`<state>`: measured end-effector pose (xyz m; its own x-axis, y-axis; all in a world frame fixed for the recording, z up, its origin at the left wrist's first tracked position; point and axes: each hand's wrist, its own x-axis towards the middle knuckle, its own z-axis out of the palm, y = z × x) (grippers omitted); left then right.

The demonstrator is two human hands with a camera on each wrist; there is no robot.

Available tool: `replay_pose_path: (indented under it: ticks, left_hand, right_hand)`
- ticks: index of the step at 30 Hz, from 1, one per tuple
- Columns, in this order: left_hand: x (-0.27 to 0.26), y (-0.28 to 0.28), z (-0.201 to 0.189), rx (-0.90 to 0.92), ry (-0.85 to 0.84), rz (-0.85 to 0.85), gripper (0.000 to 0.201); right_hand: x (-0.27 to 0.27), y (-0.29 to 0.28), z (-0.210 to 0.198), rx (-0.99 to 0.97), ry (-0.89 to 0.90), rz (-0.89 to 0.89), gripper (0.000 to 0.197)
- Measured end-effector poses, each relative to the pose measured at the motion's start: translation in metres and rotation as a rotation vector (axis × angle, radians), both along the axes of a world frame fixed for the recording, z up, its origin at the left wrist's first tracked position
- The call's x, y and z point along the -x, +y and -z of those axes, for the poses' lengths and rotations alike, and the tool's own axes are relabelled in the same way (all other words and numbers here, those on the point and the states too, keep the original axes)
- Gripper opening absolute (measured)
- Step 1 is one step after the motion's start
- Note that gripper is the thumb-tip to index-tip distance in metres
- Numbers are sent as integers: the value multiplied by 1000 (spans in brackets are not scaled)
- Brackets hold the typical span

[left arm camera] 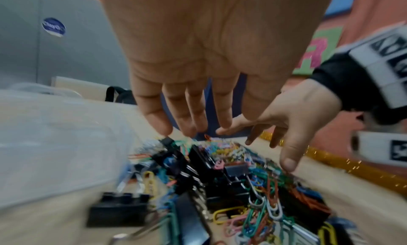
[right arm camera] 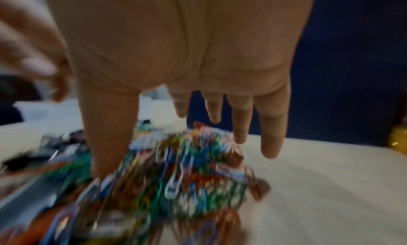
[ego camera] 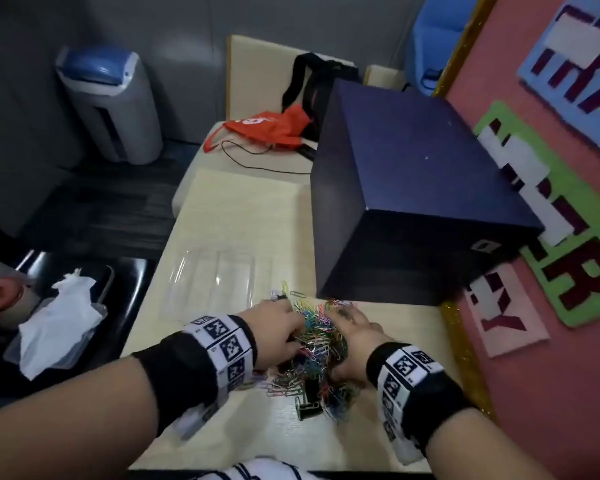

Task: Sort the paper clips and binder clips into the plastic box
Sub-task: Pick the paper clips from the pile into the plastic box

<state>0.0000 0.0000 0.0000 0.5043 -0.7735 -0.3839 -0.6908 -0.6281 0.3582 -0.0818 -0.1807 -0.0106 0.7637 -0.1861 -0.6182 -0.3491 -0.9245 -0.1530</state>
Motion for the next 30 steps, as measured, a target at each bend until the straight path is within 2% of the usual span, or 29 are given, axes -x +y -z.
replay_pose_path:
  ticks: [3,9,11,14,20,23,30]
  left_hand:
    - [1,-25,7,-40,-100,13,39]
    - [5,-66,19,-152,-170,30,53]
    - [4,-76,21,-246,-180,29,53]
    - [3,-85,26,-272,-220,13,45]
    - [0,-82,26,-191,-246,51,21]
    - [-4,-78,23,-119,-233,51,17]
    - [-21,-64,5,214,-128,-156,18]
  right_hand:
    - [3,2,8,26,5,-56,98]
    - [18,-7,29,39,-196,23,61]
    - [20,-13,30,10,-218,47,53]
    - [18,-20,29,-34,-230,98,46]
    - [8,-23,27,-53,-220,173,41]
    - [2,-24,24,-46,-212,206,39]
    - [-12,-16,18,-19,-227,221,39]
